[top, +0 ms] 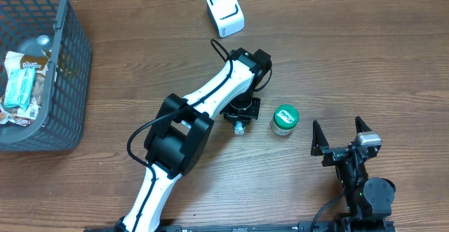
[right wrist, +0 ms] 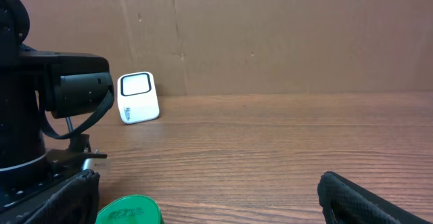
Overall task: Scan the item barcode
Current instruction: 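Hold the green packet upright beside the jar with the left gripper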
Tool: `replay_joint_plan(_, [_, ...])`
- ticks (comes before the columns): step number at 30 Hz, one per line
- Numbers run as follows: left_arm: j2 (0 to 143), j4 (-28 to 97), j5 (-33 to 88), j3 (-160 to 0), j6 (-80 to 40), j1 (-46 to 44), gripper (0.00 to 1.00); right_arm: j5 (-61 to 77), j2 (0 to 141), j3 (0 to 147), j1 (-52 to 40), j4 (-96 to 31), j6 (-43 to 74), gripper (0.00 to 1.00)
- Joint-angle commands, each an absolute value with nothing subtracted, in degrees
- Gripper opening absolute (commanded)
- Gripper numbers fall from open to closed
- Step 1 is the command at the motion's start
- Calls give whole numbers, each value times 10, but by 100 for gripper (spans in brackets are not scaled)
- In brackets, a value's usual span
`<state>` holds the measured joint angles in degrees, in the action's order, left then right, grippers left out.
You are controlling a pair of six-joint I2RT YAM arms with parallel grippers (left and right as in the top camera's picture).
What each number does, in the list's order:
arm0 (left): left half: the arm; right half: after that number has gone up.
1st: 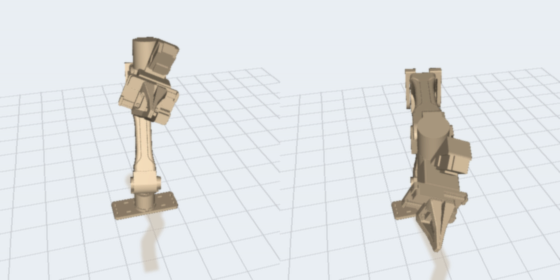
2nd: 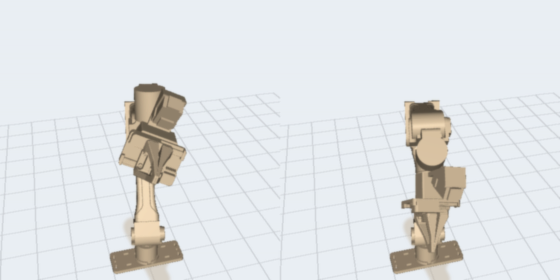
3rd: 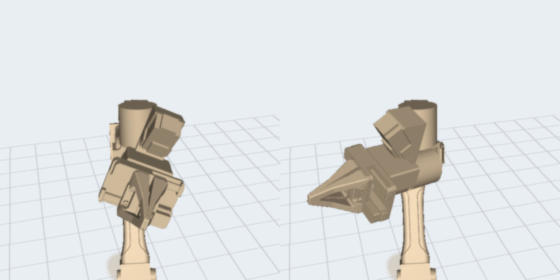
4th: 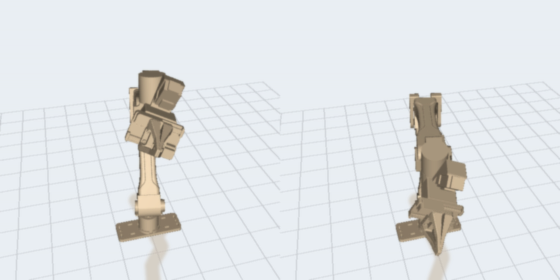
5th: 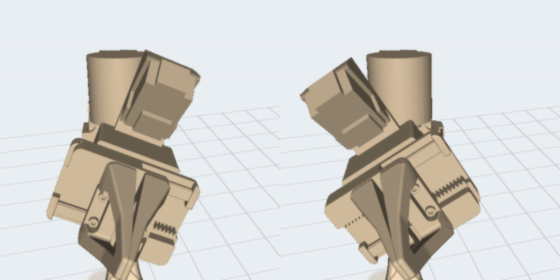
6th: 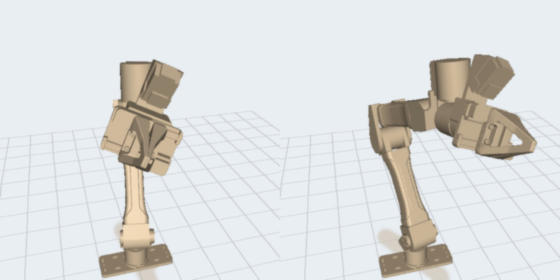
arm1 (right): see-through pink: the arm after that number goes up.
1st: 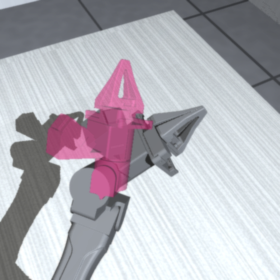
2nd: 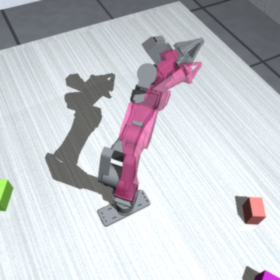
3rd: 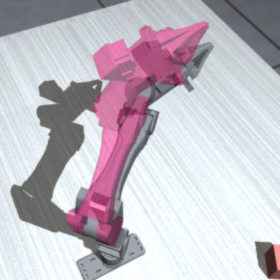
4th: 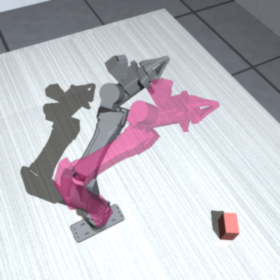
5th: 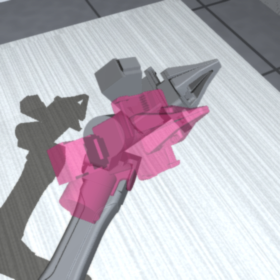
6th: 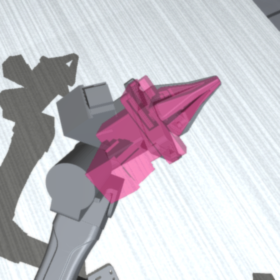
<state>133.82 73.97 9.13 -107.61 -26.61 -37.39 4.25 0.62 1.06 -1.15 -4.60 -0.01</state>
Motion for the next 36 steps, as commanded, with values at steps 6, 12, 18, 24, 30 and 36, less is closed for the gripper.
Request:
replay_joint_plan(6, [1345,728,121,-1074,-302,-376,21,42,2,4,-9,-44,-3,100])
replay_joint_plan(12, [1345,726,121,-1079,-310,-386,24,42,2,4,-9,-44,-3,100])
replay_joint_plan(18, [1345,716,121,-1081,-328,-391,24,42,2,4,-9,-44,-3,100])
replay_joint_plan(24, [1345,706,139,-1083,-328,-399,24,42,2,4,-9,-44,-3,100])
replay_joint_plan(30, [1345,706,154,-1087,-328,-399,24,42,2,4,-9,-44,-3,100])
replay_joint_plan(36, [1345,705,165,-1088,-328,-399,25,42,2,4,-9,-44,-3,100])
